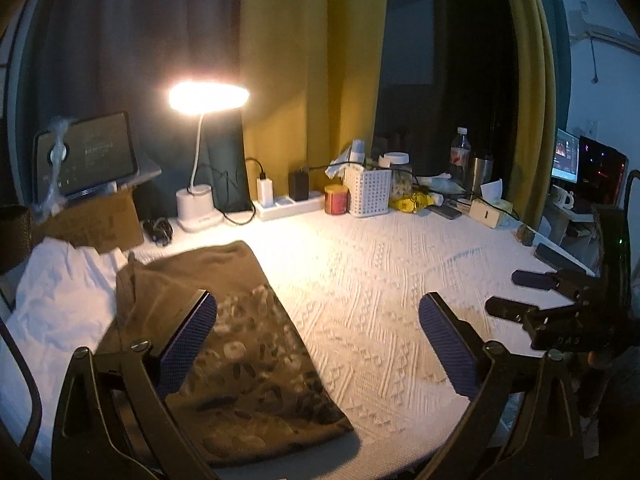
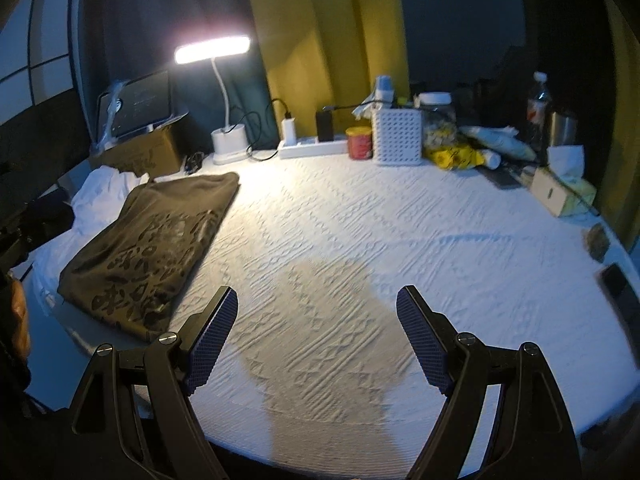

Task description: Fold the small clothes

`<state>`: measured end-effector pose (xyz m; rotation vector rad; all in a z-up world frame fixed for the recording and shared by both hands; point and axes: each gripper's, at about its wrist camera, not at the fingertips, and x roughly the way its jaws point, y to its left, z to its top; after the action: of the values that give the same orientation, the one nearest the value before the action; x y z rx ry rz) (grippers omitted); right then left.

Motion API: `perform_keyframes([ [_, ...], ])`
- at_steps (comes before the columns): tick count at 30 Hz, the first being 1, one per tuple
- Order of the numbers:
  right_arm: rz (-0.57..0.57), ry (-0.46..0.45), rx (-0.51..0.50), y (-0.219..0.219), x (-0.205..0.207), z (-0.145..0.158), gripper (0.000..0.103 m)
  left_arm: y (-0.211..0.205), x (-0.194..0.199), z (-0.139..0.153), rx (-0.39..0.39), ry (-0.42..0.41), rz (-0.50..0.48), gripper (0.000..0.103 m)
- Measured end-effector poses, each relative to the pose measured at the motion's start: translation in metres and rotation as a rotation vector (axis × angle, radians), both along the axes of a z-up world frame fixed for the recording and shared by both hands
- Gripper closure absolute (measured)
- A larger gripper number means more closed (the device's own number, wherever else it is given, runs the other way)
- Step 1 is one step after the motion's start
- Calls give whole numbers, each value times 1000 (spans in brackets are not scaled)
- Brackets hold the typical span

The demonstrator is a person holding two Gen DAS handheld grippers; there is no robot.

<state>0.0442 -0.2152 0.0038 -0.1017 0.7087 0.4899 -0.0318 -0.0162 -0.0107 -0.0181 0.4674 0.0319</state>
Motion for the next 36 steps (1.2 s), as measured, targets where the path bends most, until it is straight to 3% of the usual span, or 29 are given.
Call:
perform_keyframes([
  [7, -44, -77, -4, -8, 2, 27, 19, -5, -5, 23, 75, -84, -6, 2],
  [24, -76, -271, -26, -8, -8, 97, 19, 10, -21, 74, 104, -240, 37, 2],
  [27, -74, -305, -26, -4, -12, 111, 19, 15, -28, 82, 93, -269, 51, 2],
  [31, -67, -333, 3, 0, -15, 126, 19, 27, -37, 94, 16, -315, 46, 2],
  [36, -89, -417, 20, 7, -23, 152, 19, 33, -44, 111, 15, -364, 76, 2],
])
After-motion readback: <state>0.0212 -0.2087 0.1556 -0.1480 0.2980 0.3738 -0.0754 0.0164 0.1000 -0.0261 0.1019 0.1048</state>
